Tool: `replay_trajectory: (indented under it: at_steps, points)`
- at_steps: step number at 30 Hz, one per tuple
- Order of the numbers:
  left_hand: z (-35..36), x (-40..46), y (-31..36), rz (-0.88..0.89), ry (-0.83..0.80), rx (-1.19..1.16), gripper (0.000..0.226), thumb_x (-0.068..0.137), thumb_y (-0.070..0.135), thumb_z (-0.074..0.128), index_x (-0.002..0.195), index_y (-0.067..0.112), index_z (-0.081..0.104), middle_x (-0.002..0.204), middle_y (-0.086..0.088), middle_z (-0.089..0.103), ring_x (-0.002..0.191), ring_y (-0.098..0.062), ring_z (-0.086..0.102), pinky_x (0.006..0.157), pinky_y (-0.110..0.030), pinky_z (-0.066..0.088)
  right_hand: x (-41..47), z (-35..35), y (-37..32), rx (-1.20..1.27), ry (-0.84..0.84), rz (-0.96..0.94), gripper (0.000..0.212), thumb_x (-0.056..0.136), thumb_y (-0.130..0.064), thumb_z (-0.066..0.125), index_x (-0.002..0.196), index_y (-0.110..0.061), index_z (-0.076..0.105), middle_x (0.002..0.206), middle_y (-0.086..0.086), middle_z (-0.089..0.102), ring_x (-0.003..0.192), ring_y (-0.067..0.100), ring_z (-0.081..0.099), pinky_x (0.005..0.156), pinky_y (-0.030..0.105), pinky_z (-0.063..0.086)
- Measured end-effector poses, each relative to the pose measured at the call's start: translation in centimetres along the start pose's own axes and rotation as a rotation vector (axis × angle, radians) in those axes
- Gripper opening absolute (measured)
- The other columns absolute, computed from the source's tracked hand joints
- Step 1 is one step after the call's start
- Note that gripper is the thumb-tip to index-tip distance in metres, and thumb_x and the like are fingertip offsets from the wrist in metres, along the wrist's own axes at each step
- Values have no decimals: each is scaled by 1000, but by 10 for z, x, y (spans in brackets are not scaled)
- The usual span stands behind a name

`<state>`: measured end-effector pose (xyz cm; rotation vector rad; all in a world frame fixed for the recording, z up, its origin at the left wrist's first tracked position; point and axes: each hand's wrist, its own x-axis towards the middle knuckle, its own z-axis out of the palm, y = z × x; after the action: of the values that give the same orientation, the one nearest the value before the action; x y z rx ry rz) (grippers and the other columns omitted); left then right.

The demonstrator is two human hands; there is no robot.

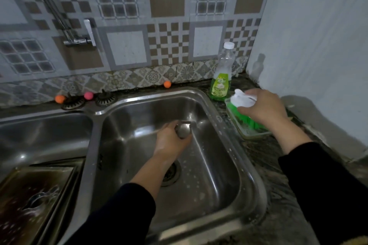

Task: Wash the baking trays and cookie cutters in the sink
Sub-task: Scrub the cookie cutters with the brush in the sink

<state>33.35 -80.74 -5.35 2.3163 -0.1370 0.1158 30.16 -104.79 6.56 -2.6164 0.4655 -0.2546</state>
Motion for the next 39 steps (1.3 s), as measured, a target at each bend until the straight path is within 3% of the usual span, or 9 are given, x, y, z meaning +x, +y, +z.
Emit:
replay_trajectory:
  at_steps: [4, 11, 16, 21, 28, 31, 33, 36, 39]
  points:
    - [-4, -1, 10, 69, 24, 61, 48, 65, 39, 76, 109, 20, 68, 101, -2, 66, 95, -22, 59, 88, -35, 48, -41, 19, -37, 146, -82, -213, 59, 73, -36, 77, 127, -31, 57, 113, -7, 62, 95, 11, 57, 77, 23, 43]
    - [-29, -6, 10, 76, 34, 94, 43, 68, 39, 76, 107, 22, 69, 99, -1, 66, 94, -21, 58, 86, -35, 48, -50, 52, -53, 200, -69, -234, 58, 74, -33, 76, 128, -30, 56, 120, -2, 64, 104, 18, 59, 72, 23, 39]
    - [-51, -17, 3, -170, -64, -199, 16, 84, 39, 70, 84, 24, 68, 77, 5, 67, 72, -7, 59, 62, -19, 44, -63, 60, -64, 314, -64, -242, 56, 74, -31, 78, 126, -29, 57, 120, -2, 62, 105, 16, 58, 76, 25, 42]
    - [-59, -20, -4, -423, -123, -580, 22, 89, 30, 66, 97, 11, 73, 53, 9, 59, 45, 0, 48, 49, -14, 39, -73, 69, -82, 364, -83, -278, 55, 74, -32, 77, 125, -29, 57, 119, -6, 62, 103, 13, 57, 76, 24, 42]
    - [-77, -21, -5, -558, -193, -1089, 22, 91, 19, 60, 110, 7, 63, 93, -10, 67, 81, -15, 63, 63, -23, 55, -85, 72, -88, 432, -88, -263, 52, 72, -35, 78, 121, -31, 59, 115, -11, 63, 98, 8, 58, 73, 22, 41]
    - [-84, -20, 1, -613, -143, -1271, 8, 91, 17, 59, 89, 9, 60, 77, -7, 61, 75, -15, 60, 72, -27, 54, -96, 78, -90, 511, -1, -239, 52, 74, -30, 78, 122, -29, 58, 114, -13, 61, 98, 6, 55, 71, 19, 39]
    - [-86, -21, 4, -625, -139, -1309, 18, 94, 20, 57, 80, 9, 61, 68, -8, 61, 71, -16, 59, 69, -28, 53, -104, 84, -96, 500, 2, -291, 53, 73, -29, 78, 121, -29, 58, 113, -15, 60, 99, 5, 55, 70, 13, 38]
    - [-84, -23, 7, -647, -95, -1351, 21, 95, 24, 57, 82, 8, 61, 73, -11, 61, 70, -16, 58, 54, -24, 55, -105, 91, -100, 465, 73, -241, 53, 73, -29, 77, 123, -28, 58, 117, -11, 62, 102, 10, 57, 73, 17, 39]
    - [-86, -25, 12, -663, -104, -1417, 26, 97, 27, 53, 84, 5, 59, 72, -12, 63, 71, -18, 59, 56, -24, 58, -106, 88, -104, 500, 102, -247, 52, 75, -30, 76, 124, -28, 58, 115, -15, 60, 100, 4, 55, 72, 12, 37]
